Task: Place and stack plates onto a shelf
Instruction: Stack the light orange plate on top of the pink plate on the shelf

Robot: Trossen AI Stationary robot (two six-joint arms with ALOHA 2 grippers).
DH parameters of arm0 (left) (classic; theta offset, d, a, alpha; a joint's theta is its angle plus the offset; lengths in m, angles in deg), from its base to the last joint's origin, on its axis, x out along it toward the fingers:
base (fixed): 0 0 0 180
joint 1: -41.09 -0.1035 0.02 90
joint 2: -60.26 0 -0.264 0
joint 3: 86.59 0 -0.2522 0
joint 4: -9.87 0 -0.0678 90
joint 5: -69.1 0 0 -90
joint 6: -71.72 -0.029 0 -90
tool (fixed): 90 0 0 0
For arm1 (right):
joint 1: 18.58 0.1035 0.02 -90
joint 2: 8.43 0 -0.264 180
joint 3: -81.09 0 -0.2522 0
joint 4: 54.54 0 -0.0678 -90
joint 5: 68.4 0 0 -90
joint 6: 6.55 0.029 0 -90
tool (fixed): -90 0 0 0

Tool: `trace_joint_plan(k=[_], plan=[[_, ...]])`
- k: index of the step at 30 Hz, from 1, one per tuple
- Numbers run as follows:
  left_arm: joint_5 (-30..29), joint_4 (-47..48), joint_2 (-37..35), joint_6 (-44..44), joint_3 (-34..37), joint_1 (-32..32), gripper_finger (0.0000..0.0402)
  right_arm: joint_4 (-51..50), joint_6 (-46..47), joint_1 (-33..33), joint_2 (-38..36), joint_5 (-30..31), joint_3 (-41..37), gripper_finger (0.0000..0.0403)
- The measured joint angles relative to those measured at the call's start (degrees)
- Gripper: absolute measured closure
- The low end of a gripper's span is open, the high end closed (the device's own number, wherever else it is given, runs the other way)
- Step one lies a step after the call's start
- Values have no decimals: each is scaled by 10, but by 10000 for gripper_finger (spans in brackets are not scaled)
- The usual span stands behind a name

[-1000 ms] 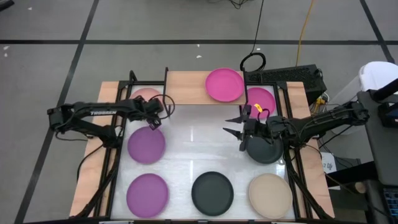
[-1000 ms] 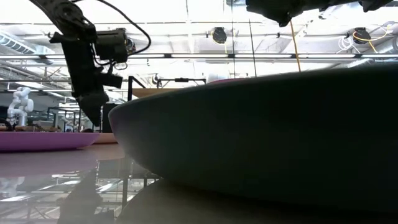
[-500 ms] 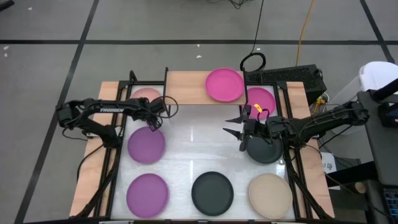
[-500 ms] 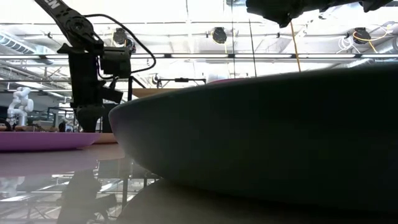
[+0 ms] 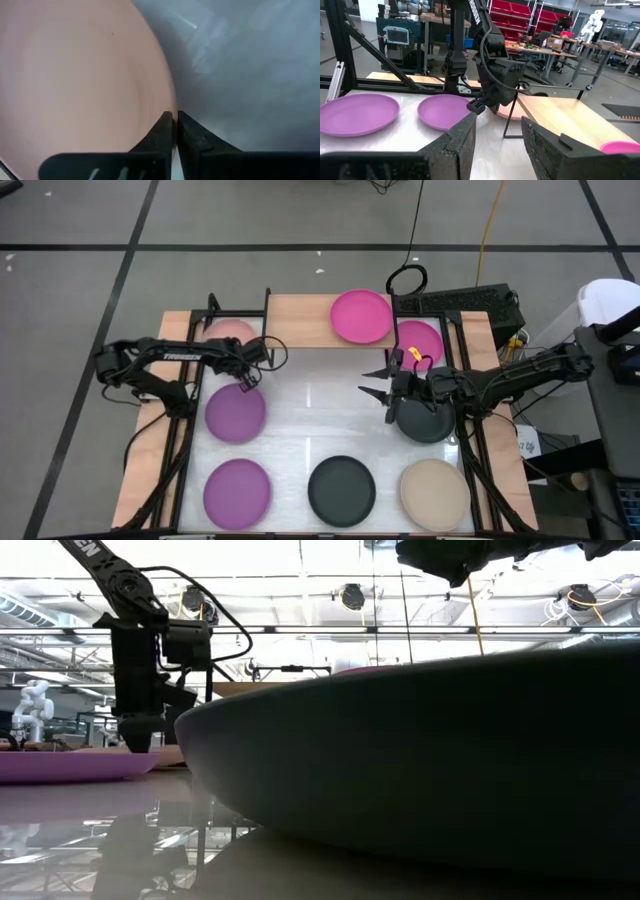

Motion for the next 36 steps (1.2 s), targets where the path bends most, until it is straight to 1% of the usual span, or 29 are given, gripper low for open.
trace_joint_plan(k=[4, 9, 15, 20, 23, 26, 28, 29, 32, 34, 36], plan=[[0, 42, -21, 19, -15, 0, 390, 0, 0, 0, 0, 0, 0, 264], [0, 84, -76, 54, -46, 0, 391, -2, 0, 0, 0, 0, 0, 264], [-53, 117, -169, 108, -81, 0, 391, -4, 0, 0, 0, 0, 0, 264], [-66, 115, -248, 109, -112, 0, 391, -5, 0, 0, 0, 0, 0, 264], [-69, 92, -288, 103, -131, 0, 391, -4, 0, 0, 0, 0, 0, 264], [-68, 46, -313, 65, -154, 0, 392, -4, 0, 0, 0, 0, 0, 264], [-54, -4, -322, 51, -171, 7, 392, -4, 0, 0, 0, 0, 0, 264], [-37, -32, -322, 49, -179, 16, 392, -4, 0, 0, 0, 0, 0, 264], [20, -114, -307, 8, -198, 55, 392, 7, 0, 0, 0, -1, 0, 264], [32, -166, -286, -31, -210, 84, 392, 25, 0, 0, 0, -1, 0, 264], [31, -206, -258, -77, -228, 107, 392, 38, 0, 0, 0, -1, 0, 264]])
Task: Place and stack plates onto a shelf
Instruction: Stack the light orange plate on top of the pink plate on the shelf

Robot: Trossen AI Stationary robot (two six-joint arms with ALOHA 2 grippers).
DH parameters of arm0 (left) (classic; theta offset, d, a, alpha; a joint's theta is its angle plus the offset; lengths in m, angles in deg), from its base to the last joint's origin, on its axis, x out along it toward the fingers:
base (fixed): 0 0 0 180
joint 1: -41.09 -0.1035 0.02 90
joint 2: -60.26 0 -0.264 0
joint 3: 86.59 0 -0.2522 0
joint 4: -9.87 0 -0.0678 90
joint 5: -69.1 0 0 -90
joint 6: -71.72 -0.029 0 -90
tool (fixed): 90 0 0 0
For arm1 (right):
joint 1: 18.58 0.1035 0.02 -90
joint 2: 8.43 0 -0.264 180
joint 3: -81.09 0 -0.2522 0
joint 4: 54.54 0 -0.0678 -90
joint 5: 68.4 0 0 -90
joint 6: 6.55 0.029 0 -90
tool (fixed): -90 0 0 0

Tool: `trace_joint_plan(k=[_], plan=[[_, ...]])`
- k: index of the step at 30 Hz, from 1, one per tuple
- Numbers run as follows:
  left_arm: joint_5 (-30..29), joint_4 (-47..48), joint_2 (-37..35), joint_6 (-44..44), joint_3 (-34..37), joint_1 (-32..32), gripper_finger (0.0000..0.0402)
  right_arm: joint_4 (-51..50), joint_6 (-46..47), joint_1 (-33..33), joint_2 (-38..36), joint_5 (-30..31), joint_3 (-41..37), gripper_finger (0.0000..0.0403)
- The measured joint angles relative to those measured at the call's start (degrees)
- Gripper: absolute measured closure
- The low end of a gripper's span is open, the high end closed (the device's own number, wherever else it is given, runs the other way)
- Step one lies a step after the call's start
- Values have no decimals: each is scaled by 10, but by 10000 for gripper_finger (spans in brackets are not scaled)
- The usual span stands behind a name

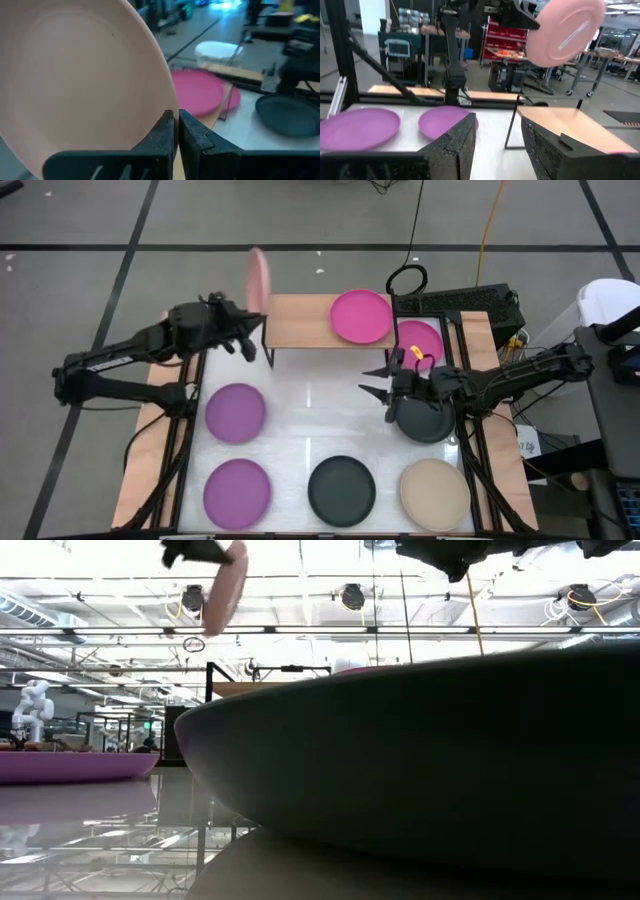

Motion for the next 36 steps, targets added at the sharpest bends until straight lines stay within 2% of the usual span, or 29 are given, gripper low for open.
trace_joint_plan(k=[6, 12, 20, 28, 36], plan=[[0, -11, 120, -101, -83, 36, 392, 13, -2, 0, -22, 0, 0, 264], [4, -3, 241, -176, -178, 43, 392, -16, -1, 13, -108, 1, 0, 264], [82, 24, 374, -259, -288, 43, 392, -118, 46, 35, -196, 1, 0, 264], [94, 20, 460, -339, -312, 42, 382, -126, 49, 39, -191, 1, 0, 264], [87, 18, 505, -378, -312, 35, 375, -122, 46, 39, -186, 3, 0, 264]])
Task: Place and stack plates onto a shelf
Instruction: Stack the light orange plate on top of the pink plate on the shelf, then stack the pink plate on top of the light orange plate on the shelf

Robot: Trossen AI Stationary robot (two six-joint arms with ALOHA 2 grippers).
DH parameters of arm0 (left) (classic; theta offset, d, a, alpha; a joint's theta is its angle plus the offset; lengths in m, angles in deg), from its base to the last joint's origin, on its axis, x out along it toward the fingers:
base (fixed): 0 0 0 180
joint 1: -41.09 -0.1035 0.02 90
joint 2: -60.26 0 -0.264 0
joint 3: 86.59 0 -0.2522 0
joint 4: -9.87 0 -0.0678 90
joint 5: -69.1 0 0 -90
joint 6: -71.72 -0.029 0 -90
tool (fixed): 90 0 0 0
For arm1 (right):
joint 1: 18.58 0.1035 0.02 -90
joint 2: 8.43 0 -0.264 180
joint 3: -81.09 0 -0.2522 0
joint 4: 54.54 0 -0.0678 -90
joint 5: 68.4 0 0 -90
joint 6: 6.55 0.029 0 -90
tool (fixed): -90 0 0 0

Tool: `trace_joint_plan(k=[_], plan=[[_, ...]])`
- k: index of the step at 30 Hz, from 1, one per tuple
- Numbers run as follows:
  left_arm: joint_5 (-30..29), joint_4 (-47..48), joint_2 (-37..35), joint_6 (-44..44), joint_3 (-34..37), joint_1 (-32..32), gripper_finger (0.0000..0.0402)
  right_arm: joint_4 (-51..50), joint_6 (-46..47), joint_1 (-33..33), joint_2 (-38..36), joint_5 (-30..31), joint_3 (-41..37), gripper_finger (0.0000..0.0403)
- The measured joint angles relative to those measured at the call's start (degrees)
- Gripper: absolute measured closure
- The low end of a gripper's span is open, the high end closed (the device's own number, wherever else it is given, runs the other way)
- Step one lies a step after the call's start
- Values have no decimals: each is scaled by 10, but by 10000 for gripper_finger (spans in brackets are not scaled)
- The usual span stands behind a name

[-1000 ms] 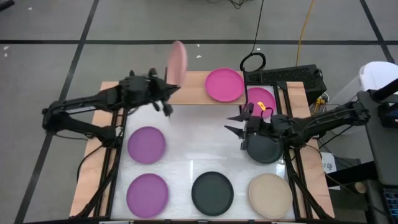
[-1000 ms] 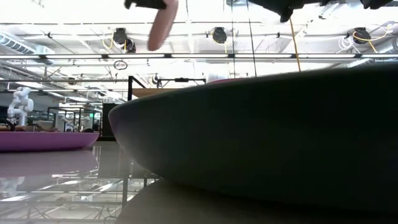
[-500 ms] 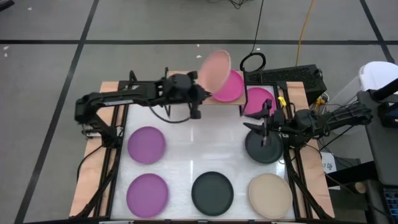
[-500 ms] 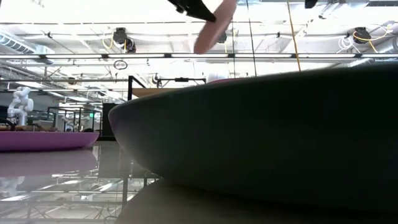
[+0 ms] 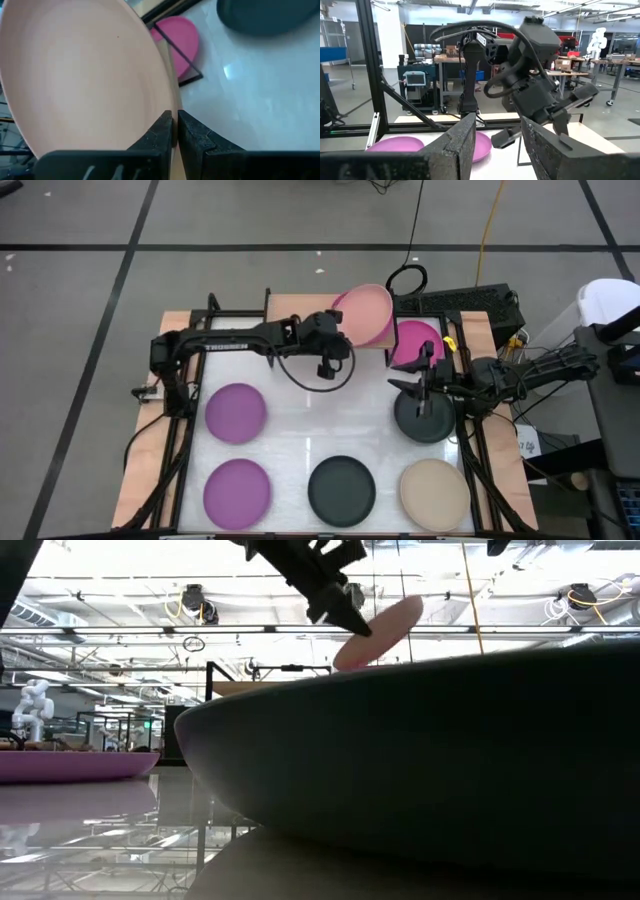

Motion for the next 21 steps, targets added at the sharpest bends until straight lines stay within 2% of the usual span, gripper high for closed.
trace_joint_plan(k=[9, 17, 21], plan=[[-4, -3, -1, -7, 0, -9, 365, 0, -1, 0, 6, 0, 0, 264], [-45, -17, -1, 11, 0, -10, 283, 15, -4, 0, 21, 1, 0, 264], [-77, -18, -1, 12, 0, -8, 255, 17, -5, 0, 25, 1, 0, 264]])
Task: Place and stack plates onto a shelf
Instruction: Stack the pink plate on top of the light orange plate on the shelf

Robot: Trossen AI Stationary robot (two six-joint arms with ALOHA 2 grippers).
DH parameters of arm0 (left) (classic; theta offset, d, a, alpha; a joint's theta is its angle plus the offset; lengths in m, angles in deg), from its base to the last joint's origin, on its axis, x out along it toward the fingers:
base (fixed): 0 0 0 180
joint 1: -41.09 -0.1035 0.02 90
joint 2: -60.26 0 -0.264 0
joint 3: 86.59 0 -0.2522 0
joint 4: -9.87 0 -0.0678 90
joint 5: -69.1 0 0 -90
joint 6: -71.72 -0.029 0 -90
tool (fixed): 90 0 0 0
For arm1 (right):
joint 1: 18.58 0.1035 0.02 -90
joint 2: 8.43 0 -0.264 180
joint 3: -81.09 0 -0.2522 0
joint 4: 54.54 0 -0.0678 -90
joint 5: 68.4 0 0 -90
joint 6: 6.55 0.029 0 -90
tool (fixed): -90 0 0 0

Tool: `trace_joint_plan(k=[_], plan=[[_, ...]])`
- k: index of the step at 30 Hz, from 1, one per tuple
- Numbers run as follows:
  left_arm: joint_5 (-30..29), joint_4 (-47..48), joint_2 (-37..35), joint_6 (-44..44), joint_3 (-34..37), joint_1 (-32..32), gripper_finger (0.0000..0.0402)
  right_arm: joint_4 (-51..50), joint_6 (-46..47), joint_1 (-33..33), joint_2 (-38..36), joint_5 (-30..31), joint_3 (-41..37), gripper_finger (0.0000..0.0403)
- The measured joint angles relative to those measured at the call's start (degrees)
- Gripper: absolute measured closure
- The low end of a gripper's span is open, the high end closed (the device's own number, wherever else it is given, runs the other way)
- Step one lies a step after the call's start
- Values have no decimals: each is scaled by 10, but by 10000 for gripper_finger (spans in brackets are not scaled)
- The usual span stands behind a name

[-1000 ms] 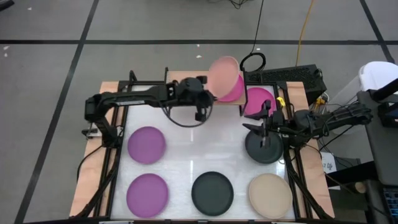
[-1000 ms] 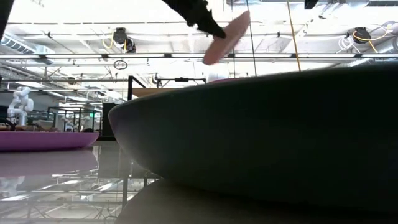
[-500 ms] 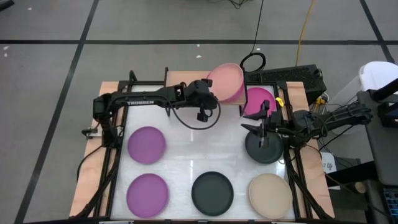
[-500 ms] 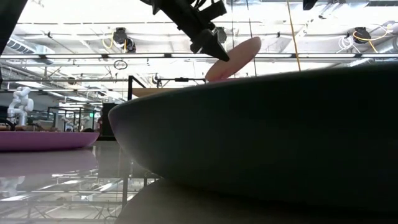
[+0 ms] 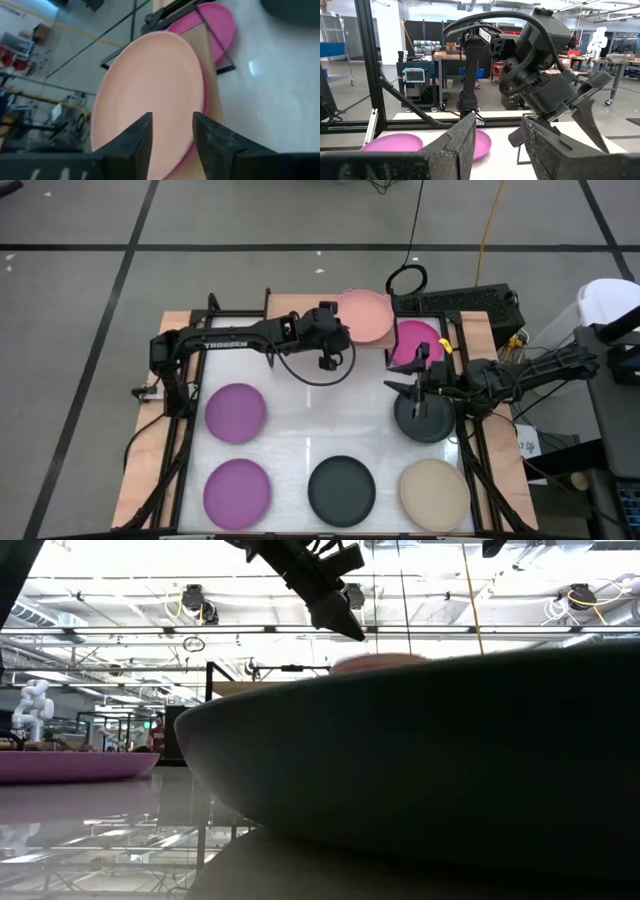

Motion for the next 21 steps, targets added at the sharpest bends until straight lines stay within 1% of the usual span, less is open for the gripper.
trace_joint_plan(k=[5, 8, 12, 17, 19, 21], plan=[[-55, 5, -7, 0, 0, 10, 246, 0, 0, 0, 0, 0, 0, 264], [-70, 5, -29, 12, 0, 24, 245, -2, 0, 0, 0, 0, 0, 264], [-60, 25, -88, 58, 0, 44, 245, -8, 0, 0, 0, 0, 0, 264], [-19, 108, -185, 136, 0, 63, 245, -11, 9, 0, 0, 0, 0, 264], [-13, 150, -223, 167, 0, 70, 245, -16, 16, 0, 0, 0, 0, 264], [-14, 157, -265, 187, 19, 82, 245, -20, 19, 0, 0, 0, 0, 264]])
